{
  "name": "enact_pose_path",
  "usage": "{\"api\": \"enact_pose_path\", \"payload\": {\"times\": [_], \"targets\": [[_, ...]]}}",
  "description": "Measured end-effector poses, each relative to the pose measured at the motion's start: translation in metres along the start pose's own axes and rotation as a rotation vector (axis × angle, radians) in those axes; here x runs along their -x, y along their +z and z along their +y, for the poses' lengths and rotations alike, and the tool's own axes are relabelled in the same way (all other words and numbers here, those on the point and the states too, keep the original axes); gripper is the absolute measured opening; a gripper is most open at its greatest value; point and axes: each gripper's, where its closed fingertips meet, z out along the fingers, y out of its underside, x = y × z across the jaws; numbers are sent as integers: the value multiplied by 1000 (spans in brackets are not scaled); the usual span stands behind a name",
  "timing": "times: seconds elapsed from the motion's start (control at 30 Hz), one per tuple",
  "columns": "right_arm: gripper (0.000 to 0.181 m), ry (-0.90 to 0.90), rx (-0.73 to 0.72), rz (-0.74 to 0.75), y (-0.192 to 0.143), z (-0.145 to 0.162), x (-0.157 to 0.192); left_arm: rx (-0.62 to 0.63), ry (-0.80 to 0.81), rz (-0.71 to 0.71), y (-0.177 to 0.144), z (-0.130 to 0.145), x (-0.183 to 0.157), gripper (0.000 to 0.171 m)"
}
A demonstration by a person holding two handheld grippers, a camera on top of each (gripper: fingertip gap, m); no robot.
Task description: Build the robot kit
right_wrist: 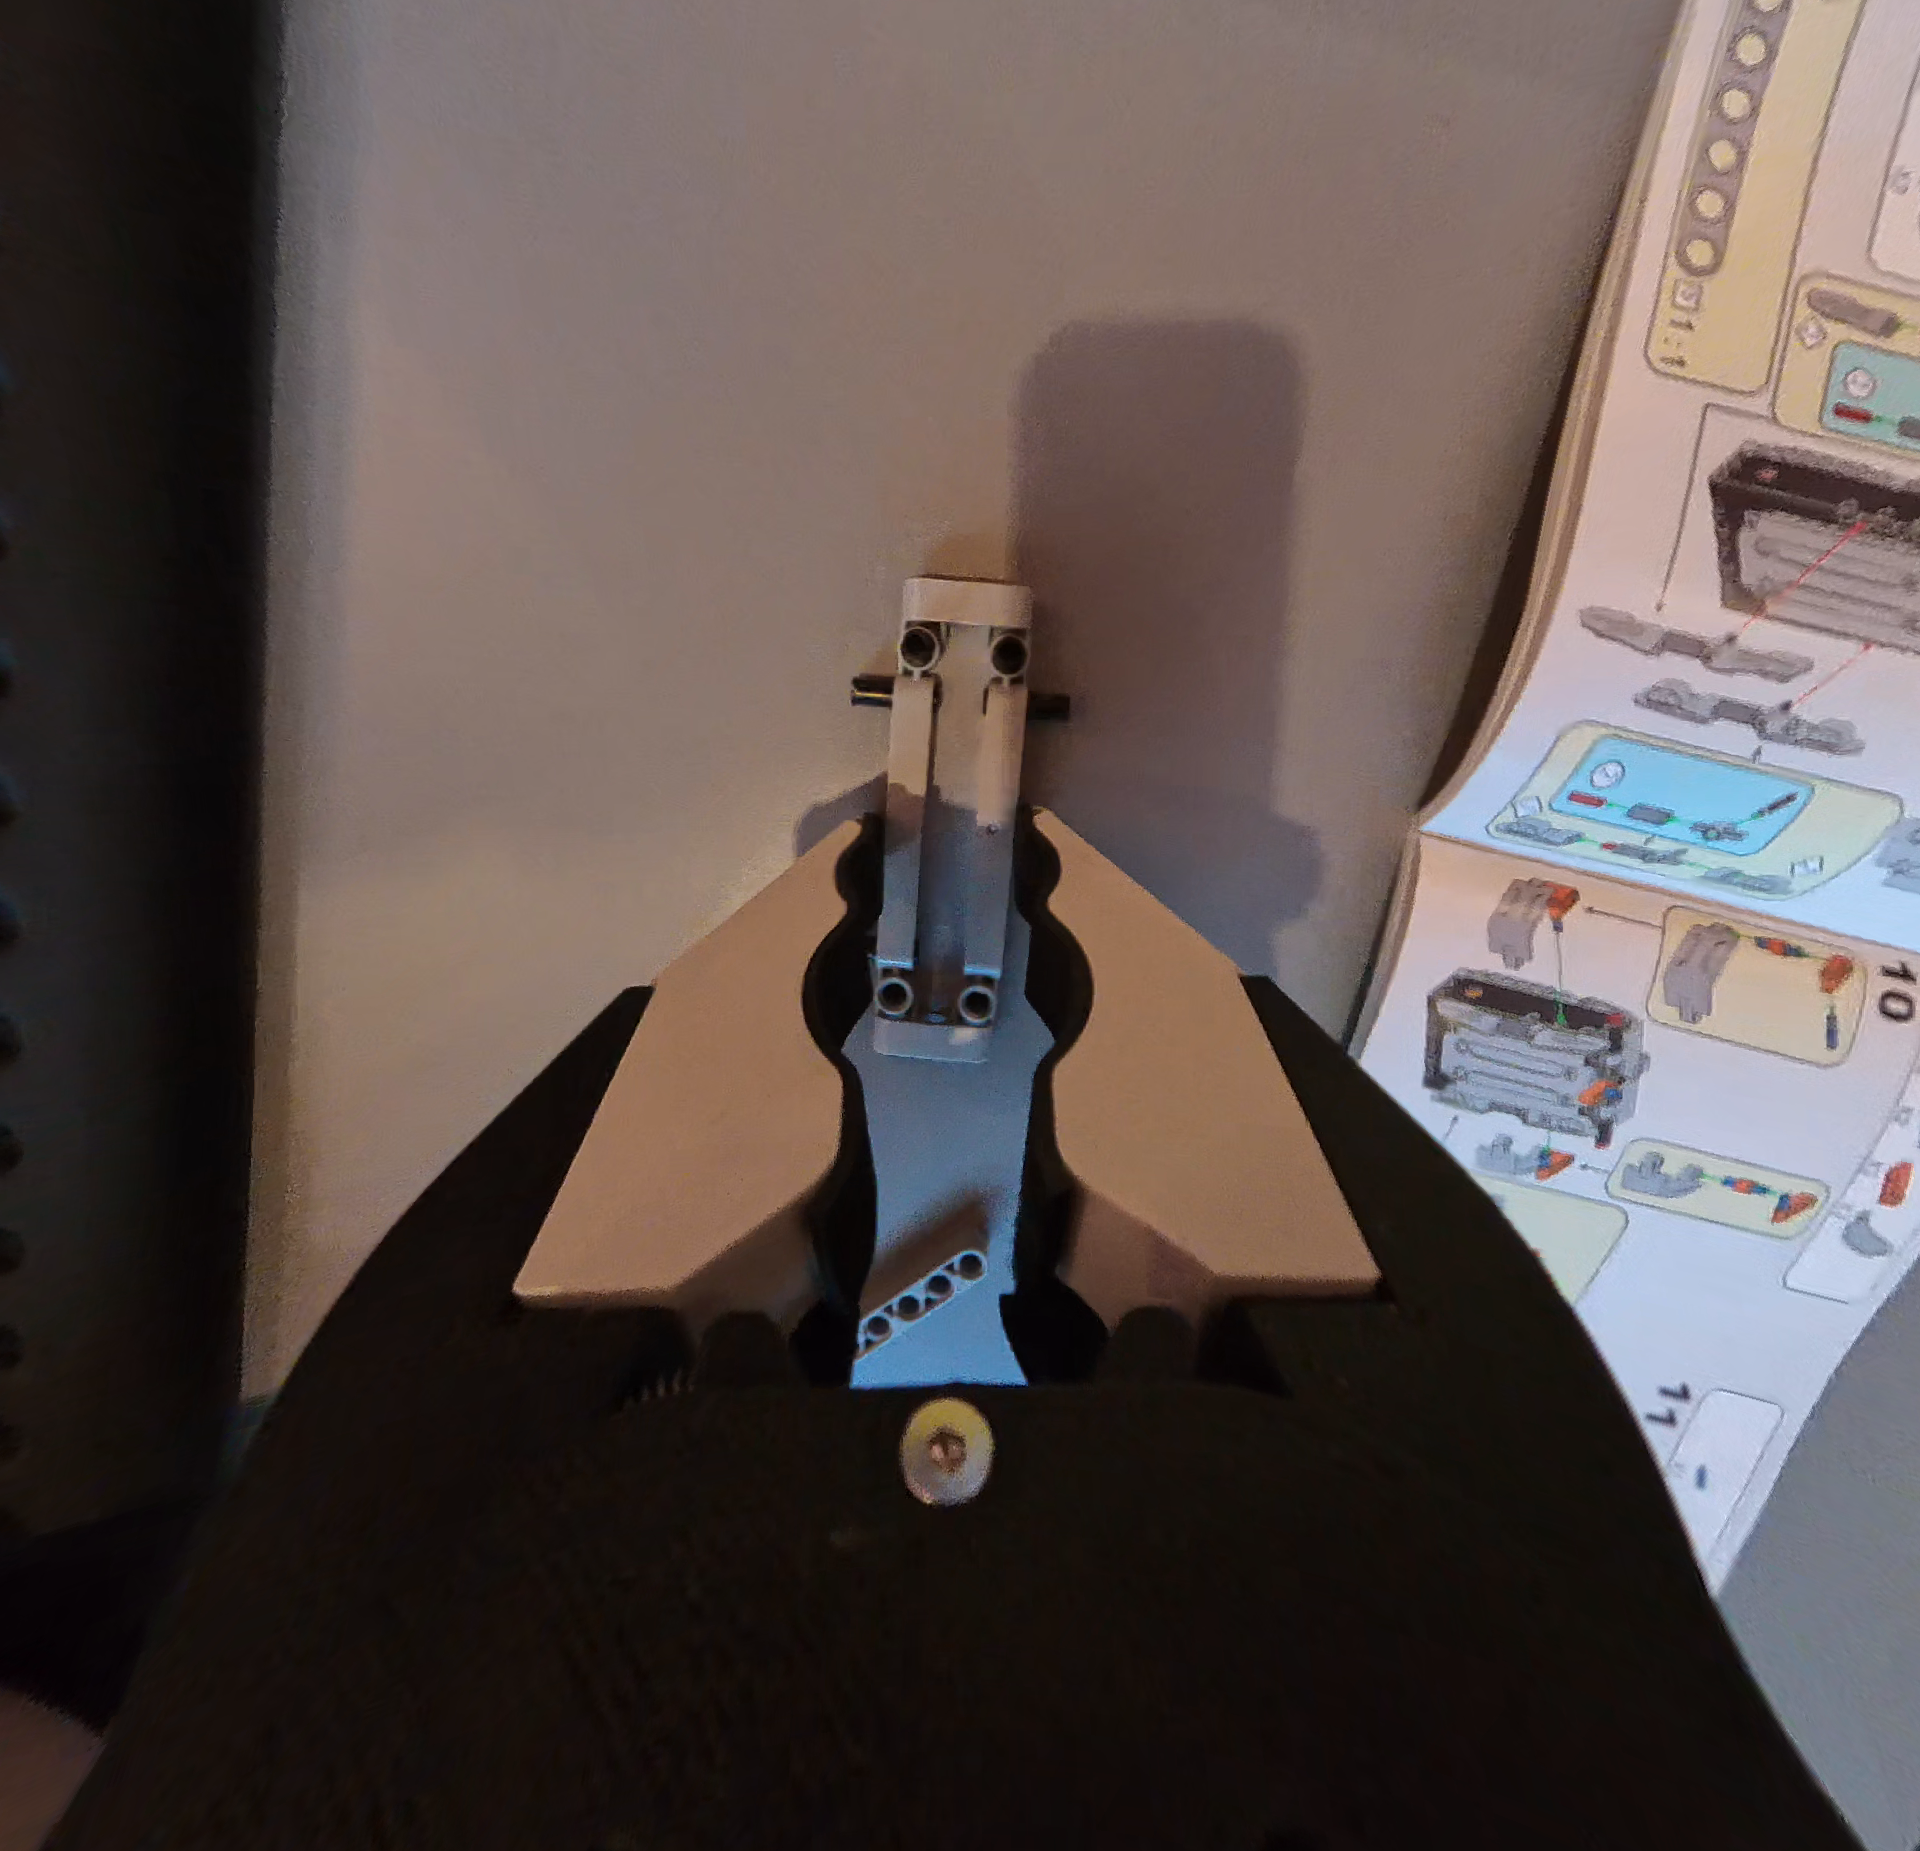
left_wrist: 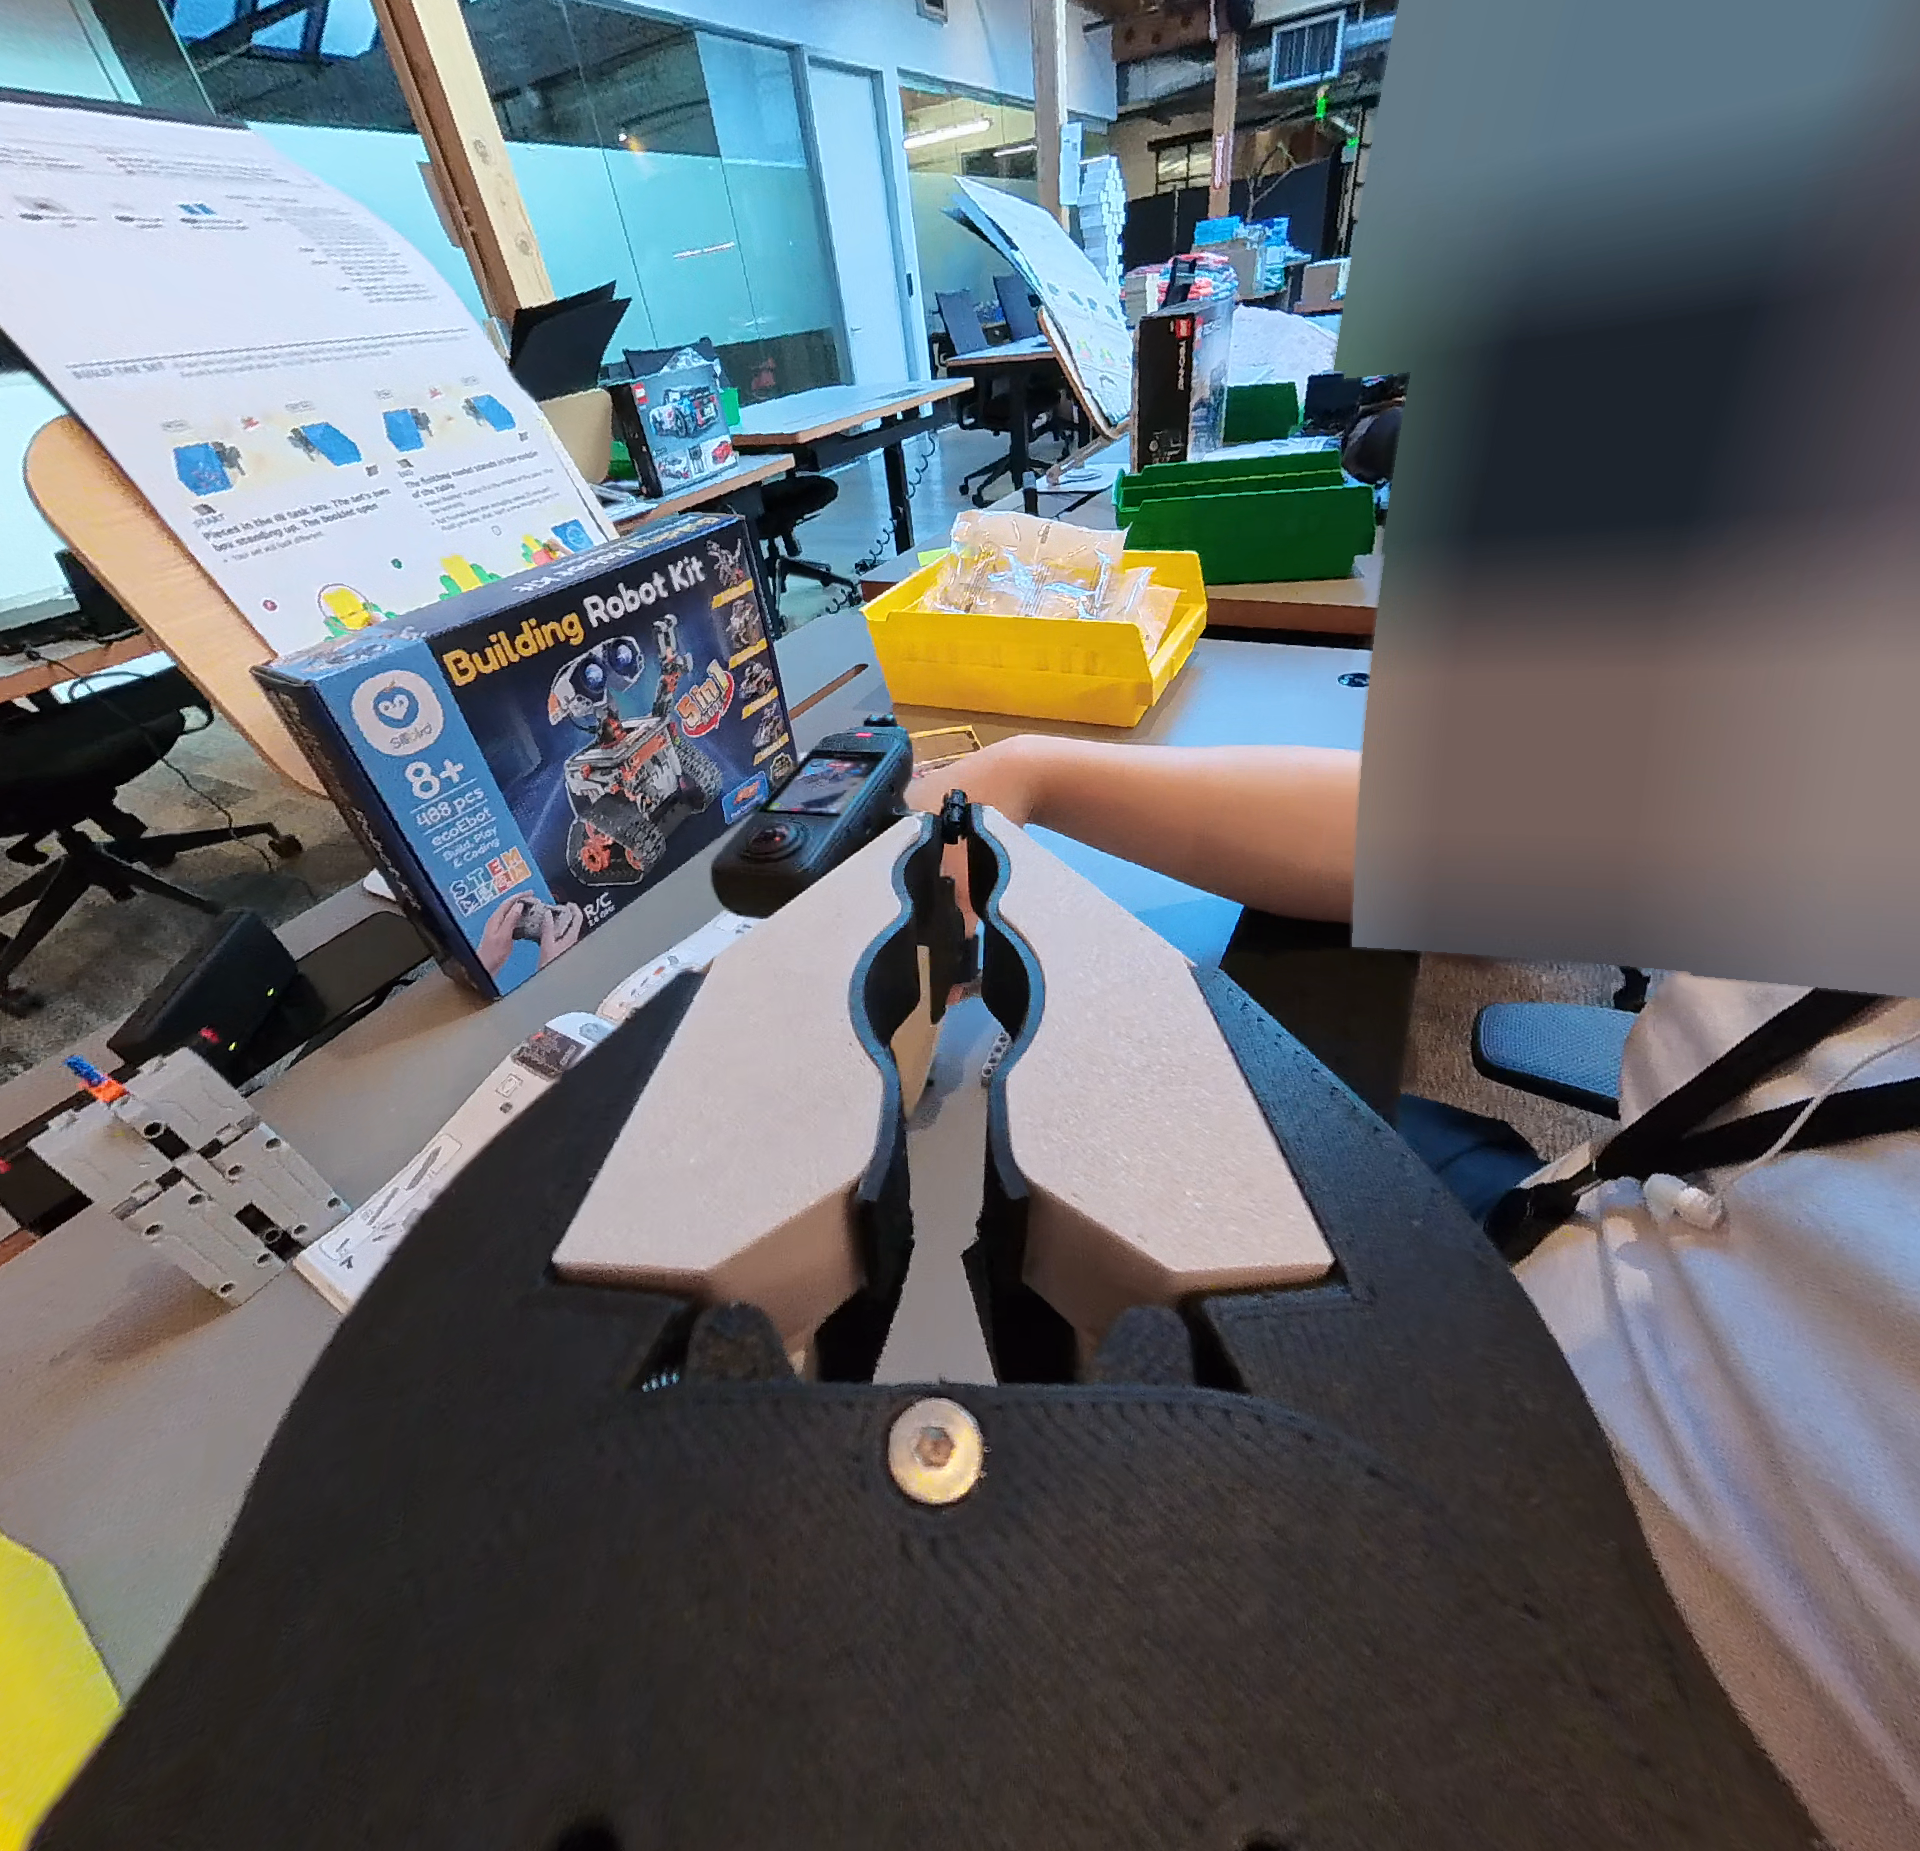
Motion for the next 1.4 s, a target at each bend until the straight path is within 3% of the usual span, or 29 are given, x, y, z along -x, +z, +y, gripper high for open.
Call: {"api": "enact_pose_path", "payload": {"times": [0.07, 0.13, 0.27, 0.33, 0.4, 0.57, 0.6, 0.83, 1.0, 1.13, 1.2, 1.4], "targets": [[24, 1, -31, -23, 0, -5, 3, -3, -10, 4, -2, 2, 0, 1], [24, 115, -135, -133, -3, -18, 10, 0, -14, 5, -3, 5, 0, 1], [23, 498, -448, -604, -34, -53, 28, 7, -28, 0, -6, 13, 1, 1], [24, 687, -529, -841, -49, -61, 29, 14, -46, 0, -8, 20, 3, 2], [23, 814, -543, -946, -47, -59, 25, 16, -62, -2, -10, 25, 5, 2], [24, 801, -308, -818, -7, -37, 35, 5, -76, 3, -18, 29, 4, 2], [24, 741, -301, -791, -7, -40, 39, 6, -76, 4, -19, 30, 4, 2], [24, 249, -150, -228, 10, -37, 25, -5, -82, 8, -29, 33, 4, 1], [25, -54, -81, -1, 14, -36, 28, -21, -91, 15, -37, 33, 5, 2], [34, -37, -210, 182, -8, -56, 27, -21, -87, 15, -41, 35, 4, 2], [16, 5, -343, 202, -20, -75, 37, -30, -83, 22, -43, 34, 2, 2], [12, 139, -267, 196, -1, -71, 31, -44, -87, 42, -45, 35, 0, 2]]}}
